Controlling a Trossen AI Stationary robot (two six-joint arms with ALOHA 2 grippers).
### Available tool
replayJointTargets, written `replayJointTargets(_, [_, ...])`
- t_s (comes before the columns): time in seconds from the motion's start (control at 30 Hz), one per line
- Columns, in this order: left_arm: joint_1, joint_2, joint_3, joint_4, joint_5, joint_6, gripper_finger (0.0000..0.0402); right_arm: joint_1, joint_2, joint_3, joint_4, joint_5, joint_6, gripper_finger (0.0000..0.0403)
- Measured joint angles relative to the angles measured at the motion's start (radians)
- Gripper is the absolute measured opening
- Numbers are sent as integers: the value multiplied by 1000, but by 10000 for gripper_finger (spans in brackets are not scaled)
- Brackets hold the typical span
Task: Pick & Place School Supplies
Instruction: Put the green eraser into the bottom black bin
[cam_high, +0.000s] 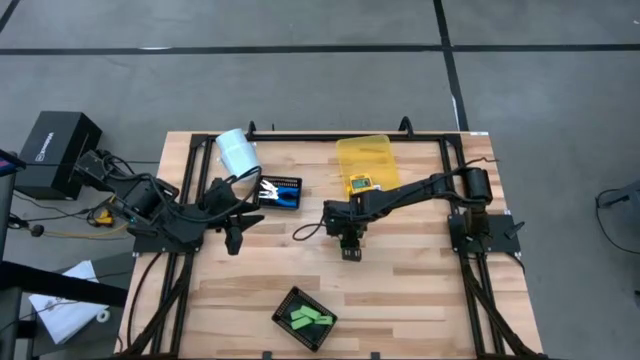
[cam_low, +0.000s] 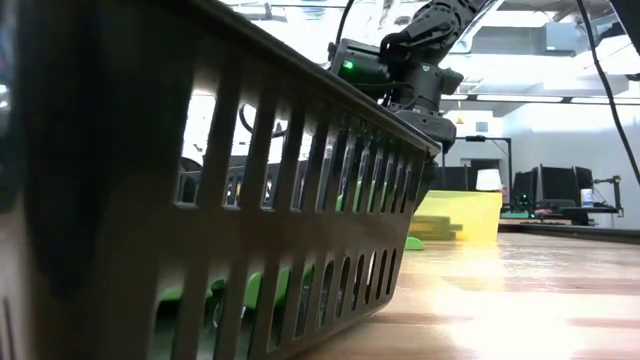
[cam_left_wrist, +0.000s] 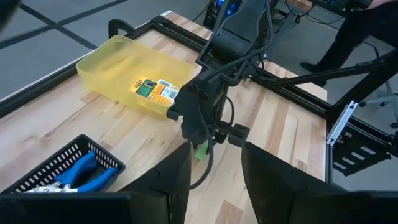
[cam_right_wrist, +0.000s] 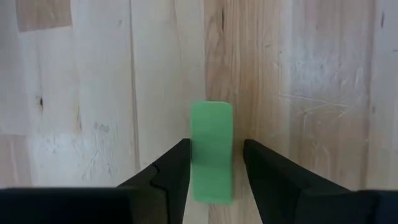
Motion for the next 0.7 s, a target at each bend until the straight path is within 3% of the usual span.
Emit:
replayJointTargets(0.4, [0, 0, 0, 0, -2, 2, 135, -1, 27, 2, 33, 27, 22, 148])
replayJointTargets(0.7, [0, 0, 0, -4, -2, 28, 135, 0, 47, 2, 50, 180, 38, 144])
